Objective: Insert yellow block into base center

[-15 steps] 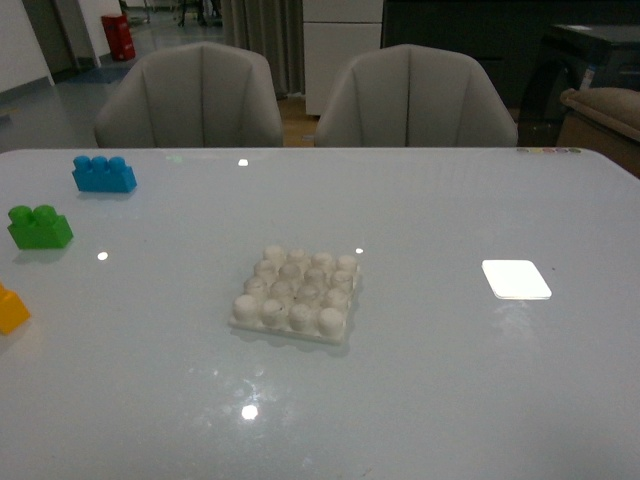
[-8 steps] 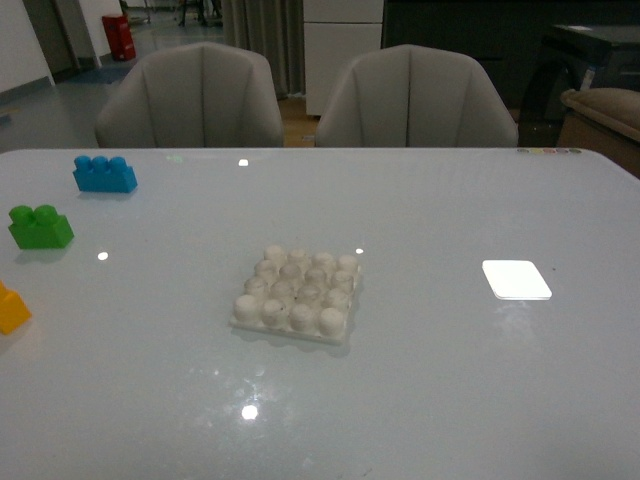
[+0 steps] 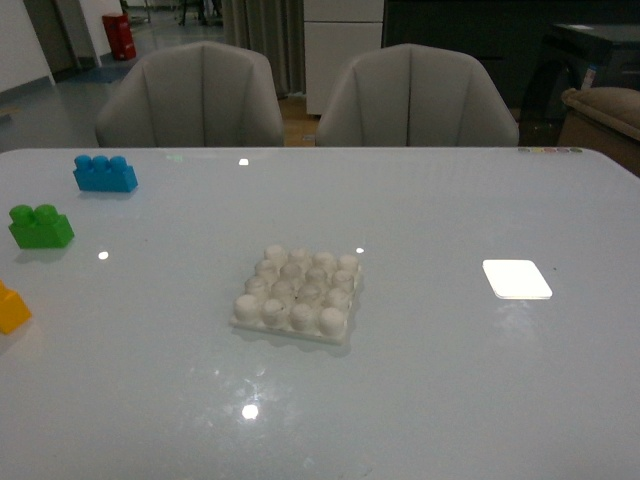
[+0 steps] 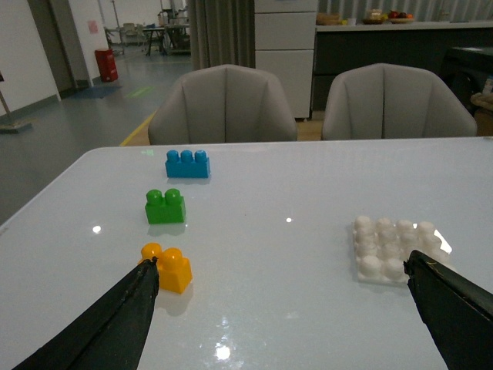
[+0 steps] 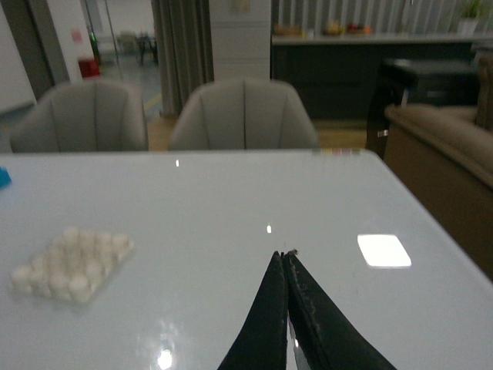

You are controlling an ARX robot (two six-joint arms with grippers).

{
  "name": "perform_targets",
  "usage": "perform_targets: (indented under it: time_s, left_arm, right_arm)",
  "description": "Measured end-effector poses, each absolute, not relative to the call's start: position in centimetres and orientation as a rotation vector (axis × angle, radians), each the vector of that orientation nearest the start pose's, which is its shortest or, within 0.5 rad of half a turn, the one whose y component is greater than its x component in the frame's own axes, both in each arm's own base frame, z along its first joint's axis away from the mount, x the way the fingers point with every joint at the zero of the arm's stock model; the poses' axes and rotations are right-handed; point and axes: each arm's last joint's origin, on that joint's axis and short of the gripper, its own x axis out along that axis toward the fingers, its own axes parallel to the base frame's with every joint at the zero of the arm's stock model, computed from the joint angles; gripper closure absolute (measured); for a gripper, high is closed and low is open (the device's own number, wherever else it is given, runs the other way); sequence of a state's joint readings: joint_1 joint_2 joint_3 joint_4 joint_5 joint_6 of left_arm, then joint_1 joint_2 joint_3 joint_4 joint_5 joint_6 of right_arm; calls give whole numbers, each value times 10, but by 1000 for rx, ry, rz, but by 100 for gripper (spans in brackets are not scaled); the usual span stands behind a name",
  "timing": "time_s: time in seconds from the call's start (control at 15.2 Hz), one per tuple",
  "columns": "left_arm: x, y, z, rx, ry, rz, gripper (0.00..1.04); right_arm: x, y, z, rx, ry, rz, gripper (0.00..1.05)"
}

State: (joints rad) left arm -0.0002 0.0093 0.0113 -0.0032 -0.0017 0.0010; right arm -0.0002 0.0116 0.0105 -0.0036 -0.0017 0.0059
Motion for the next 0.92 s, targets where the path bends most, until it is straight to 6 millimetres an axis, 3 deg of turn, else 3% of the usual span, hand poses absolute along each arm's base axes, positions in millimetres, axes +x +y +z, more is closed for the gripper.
perform_targets:
  time_s: [0.33, 0.59, 0.66, 0.73, 0.92]
  left_arm:
    - [98, 0, 166, 1, 1, 0, 7]
    - [98, 0, 166, 1, 6, -2, 7]
    - [97, 0, 164, -13, 155, -51, 7]
    - [102, 1, 167, -26, 244, -84, 7]
    - [118, 3, 184, -33, 199, -103, 7]
  right_arm:
    - [97, 0, 166, 5, -3, 0, 99]
    - [97, 0, 166, 5, -2, 0, 46]
    - [97, 0, 166, 5, -2, -1, 35]
    - [97, 0, 166, 5, -3, 0, 26]
    - [97, 0, 166, 6, -2, 0, 4]
